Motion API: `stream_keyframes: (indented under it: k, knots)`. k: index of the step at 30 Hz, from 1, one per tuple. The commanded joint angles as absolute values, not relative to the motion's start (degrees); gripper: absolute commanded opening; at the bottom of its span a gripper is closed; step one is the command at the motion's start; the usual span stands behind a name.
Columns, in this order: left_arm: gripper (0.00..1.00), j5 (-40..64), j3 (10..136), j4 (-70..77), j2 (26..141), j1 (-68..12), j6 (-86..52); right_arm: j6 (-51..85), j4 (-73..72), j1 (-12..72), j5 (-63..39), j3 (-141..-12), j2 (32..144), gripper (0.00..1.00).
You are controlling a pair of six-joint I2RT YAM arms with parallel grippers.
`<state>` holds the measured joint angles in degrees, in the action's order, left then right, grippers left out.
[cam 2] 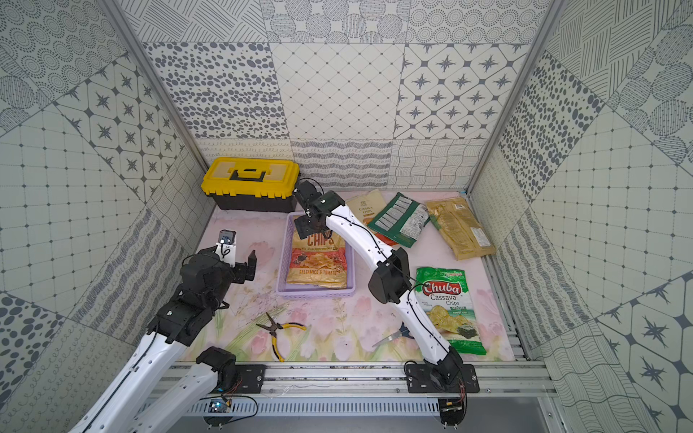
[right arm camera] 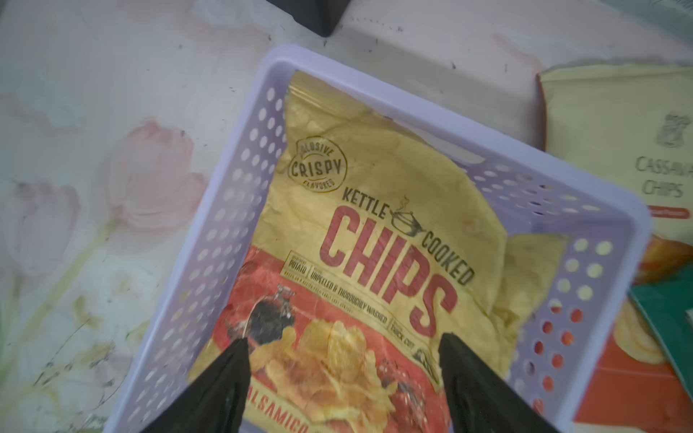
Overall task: Put the potato chips into the basket
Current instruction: Place the potato chip in the basket, then pick up the potato chip from the center of the board.
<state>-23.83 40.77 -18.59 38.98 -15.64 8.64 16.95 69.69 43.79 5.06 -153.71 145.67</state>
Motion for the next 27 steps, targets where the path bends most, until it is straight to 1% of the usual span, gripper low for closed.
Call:
stream_keyframes:
  k: [1,2,5,11,14,16,19,22,25,27]
  knots:
    - [0.99,-22.2,41.4,-16.9,39.5,-15.1,8.0,21.7,68.1,41.9,-0.5,-154.1,152.4,0.83]
    - [0.99,-22.1,41.6,-17.1,39.4,-15.2,7.7,22.5,68.1,41.5,-2.1,-153.6,153.1,0.83]
    - [0.99,-21.9,41.3,-17.2,38.9,-15.1,7.6,23.1,68.2,41.5,-2.4,-152.0,151.5,0.84]
    - [0.99,-20.5,42.0,-17.7,39.5,-15.2,6.6,22.3,67.9,41.4,-0.7,-151.9,141.1,0.86]
    - [0.99,-17.1,43.1,-18.7,41.2,-15.2,4.9,23.5,67.9,41.0,0.7,-150.5,134.8,0.86]
    - [0.99,-13.9,45.3,-20.0,43.8,-15.3,3.3,24.6,67.9,40.5,1.3,-147.4,129.6,0.86]
    - [0.96,-9.2,52.2,-25.0,49.3,-15.7,-0.3,26.5,67.8,40.0,5.6,-138.7,121.1,0.87]
    - [0.91,-8.8,59.3,-31.6,54.5,-18.5,-5.3,29.2,66.5,38.5,8.1,-125.5,111.6,0.88]
    - [0.9,-7.7,62.6,-33.4,57.2,-22.3,-10.2,32.5,60.3,35.1,6.4,-106.9,99.2,0.88]
    - [0.9,-7.2,63.4,-33.3,58.3,-24.6,-13.9,35.9,54.3,30.9,3.3,-93.5,89.3,0.86]
